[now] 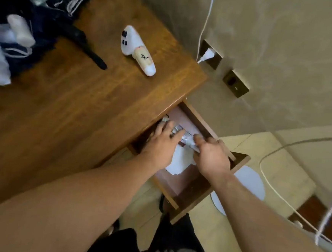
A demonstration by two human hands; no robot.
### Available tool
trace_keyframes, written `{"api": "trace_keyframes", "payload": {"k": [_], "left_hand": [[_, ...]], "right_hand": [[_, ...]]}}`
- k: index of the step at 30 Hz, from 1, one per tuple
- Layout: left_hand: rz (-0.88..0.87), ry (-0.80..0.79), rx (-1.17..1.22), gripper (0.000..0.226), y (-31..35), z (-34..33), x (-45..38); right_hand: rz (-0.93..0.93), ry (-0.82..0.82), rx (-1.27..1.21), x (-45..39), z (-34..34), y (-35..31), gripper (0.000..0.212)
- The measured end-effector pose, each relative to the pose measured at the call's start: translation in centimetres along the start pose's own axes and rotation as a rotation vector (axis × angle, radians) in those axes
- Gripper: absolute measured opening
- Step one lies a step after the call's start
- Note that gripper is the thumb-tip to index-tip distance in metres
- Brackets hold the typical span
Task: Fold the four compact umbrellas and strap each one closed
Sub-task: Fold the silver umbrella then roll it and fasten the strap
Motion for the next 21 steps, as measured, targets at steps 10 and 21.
{"api": "trace_keyframes", "payload": {"k": [10, 21], "left_hand": [[-0.091, -0.245, -0.071, 0.084, -1.6, -6.0, -3.1], [-0.076, -0.37, 0.068, 0.071, 0.0, -5.4, -3.5]], "right_hand": [[0.023, 0.047, 0.226, -0.8, -4.9, 1.1, 0.064], [-0.159, -0.407, 0.008, -2.4, -7.9, 2.2, 0.057]]}}
Point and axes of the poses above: each hand's wrist, its own x-axis away from the middle knuckle, its own z-axis out of the back of the hand, y = z × x, the point moved 3 cm from there along -x, towards the middle knuckle, and after that the axes turned 10 degrees about y, right-handed, at the moved point
